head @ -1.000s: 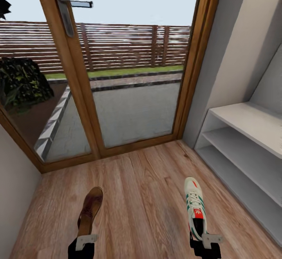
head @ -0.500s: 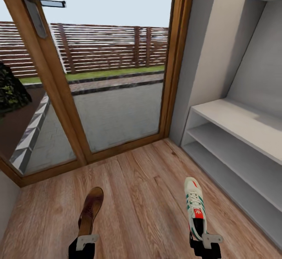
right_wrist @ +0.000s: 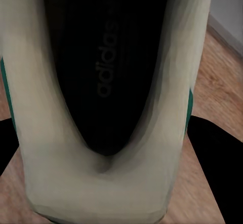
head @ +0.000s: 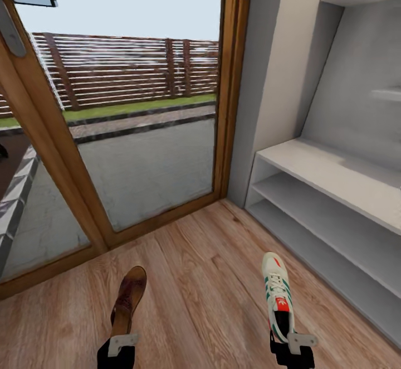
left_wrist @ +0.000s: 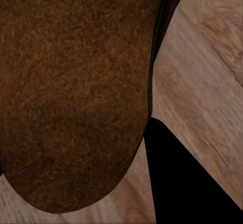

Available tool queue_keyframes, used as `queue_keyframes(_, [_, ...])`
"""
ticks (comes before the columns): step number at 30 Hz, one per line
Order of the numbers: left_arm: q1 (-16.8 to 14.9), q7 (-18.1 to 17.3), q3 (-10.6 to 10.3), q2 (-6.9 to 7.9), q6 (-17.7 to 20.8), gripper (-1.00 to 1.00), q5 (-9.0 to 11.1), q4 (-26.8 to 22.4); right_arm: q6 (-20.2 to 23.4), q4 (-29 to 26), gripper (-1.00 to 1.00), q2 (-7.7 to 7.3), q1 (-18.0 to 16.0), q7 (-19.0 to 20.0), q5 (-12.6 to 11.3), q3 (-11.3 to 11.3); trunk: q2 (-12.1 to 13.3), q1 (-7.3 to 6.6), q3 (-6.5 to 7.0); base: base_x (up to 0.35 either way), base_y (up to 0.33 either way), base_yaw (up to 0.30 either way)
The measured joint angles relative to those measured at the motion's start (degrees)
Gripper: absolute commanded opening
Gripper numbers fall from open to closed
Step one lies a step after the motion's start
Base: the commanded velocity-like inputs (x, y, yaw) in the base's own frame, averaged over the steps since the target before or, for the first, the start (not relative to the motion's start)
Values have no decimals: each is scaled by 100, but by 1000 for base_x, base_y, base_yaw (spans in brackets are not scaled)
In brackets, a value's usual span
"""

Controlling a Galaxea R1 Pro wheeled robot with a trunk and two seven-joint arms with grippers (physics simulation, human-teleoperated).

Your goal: Pick up the two gym shoes and the two sandals from the corridor floor and place them onto the hallstand (shoe rack) in the corridor, making sure they are on the rack and not on the floor. Arrange them so the two gym shoes are next to each other and the two sandals are next to each other.

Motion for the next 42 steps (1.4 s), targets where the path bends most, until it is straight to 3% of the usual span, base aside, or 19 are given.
queue_keyframes(16, [0,-4,1,2,0,-100,7,9,0,2,-100,0,-2,1,1,3,0,0,35,226,239,-257])
queue_keyframes(42, [0,-2,-1,5,-25,-100,11,9,-1,0,-100,6,-1,1,-1,-2,0,2,38,7,29,-275])
